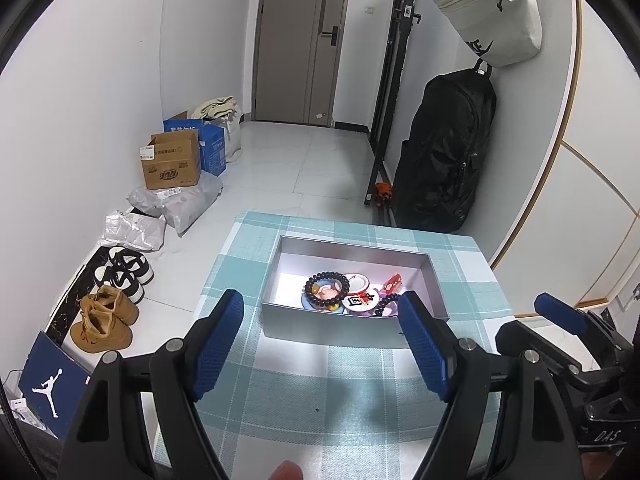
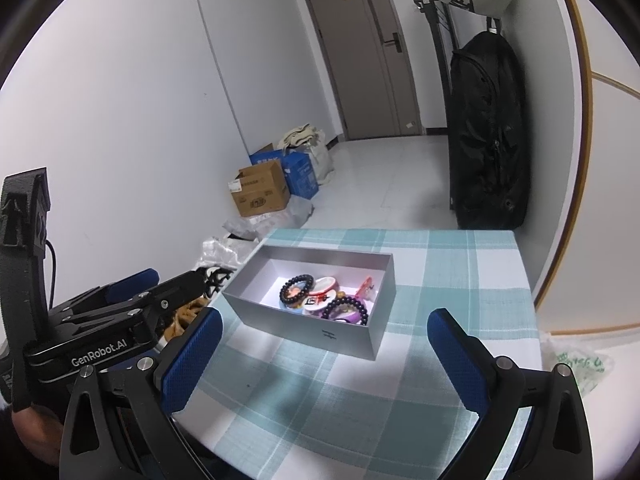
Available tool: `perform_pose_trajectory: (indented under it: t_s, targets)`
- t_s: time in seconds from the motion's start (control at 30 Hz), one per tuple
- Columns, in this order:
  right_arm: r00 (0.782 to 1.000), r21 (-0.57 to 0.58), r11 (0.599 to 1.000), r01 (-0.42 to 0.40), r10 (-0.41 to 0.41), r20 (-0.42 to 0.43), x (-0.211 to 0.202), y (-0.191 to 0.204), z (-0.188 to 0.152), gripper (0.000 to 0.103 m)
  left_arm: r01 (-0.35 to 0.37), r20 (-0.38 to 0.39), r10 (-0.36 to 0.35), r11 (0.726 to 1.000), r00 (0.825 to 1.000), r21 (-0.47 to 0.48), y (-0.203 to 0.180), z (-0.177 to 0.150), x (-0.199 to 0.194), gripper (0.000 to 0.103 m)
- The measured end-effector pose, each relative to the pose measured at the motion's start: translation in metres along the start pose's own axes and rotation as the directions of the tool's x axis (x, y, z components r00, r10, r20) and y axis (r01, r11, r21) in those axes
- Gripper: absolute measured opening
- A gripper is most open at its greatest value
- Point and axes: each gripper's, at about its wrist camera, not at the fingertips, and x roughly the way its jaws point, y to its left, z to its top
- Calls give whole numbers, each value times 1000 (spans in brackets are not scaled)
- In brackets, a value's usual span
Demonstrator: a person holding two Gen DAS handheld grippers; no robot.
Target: Organize jewelry
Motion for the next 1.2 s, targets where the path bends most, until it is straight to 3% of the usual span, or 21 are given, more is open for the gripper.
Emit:
perform_pose_trajectory:
  t_s: [1.2]
  targets:
    - [1000,-4,1000,5,-5,-15,2,0,-2,103,7,-23,-7,1000,1000,-17,-1,1,-1,76]
